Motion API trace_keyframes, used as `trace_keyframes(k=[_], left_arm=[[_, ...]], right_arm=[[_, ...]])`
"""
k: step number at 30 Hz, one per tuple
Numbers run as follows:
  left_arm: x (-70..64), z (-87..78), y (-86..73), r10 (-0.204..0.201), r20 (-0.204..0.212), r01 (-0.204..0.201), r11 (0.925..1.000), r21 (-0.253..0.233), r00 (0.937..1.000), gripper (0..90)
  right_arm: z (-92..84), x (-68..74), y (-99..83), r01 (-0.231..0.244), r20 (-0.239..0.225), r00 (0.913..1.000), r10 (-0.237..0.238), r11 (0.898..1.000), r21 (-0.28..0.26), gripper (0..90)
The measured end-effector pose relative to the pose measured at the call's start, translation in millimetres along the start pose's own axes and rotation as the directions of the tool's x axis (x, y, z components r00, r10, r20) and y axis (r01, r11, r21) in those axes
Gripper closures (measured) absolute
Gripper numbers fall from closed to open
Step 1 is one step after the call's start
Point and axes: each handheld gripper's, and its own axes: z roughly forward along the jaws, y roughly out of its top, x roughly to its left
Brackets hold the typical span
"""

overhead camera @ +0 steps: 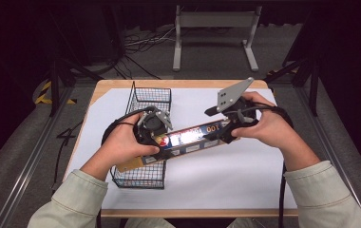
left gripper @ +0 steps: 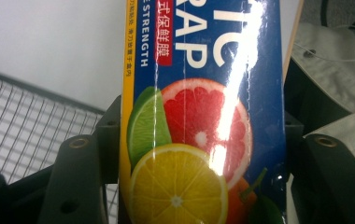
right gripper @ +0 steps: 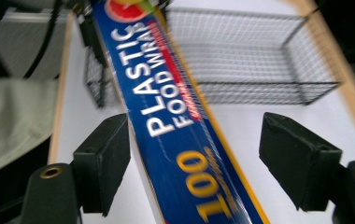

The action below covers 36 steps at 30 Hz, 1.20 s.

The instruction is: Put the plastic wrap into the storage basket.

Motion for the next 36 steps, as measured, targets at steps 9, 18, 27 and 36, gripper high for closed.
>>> trace_keyframes(k=[9, 18, 27, 36], left_arm=[[9.7, -13.6, -15.3, -0.194, -0.052, 0.189, 0.9776, -0.093, 0.9796, 41.2], [12.6, -24.3, -22.7, -0.365, -0.111, 0.346, 0.9251, -0.156, 0.9244, 41.1], [18.8, -32.7, -32.6, -0.496, -0.173, 0.460, 0.8623, -0.212, 0.8507, 40.8], [24.8, -39.4, -41.3, -0.547, -0.203, 0.498, 0.8315, -0.245, 0.8122, 40.7]], right_arm=[[-28.1, -16.6, -20.6, -0.121, 0.148, 0.9796, 0.135, 0.987, -0.102, 19.1], [-34.2, -27.2, -49.8, -0.214, 0.249, 0.9377, 0.243, 0.967, -0.135, 19.1], [-21.2, -26.6, -93.4, -0.311, 0.323, 0.8855, 0.334, 0.942, -0.124, 19.8], [-15.4, -26.1, -132.5, -0.382, 0.345, 0.8349, 0.429, 0.903, -0.197, 19.8]])
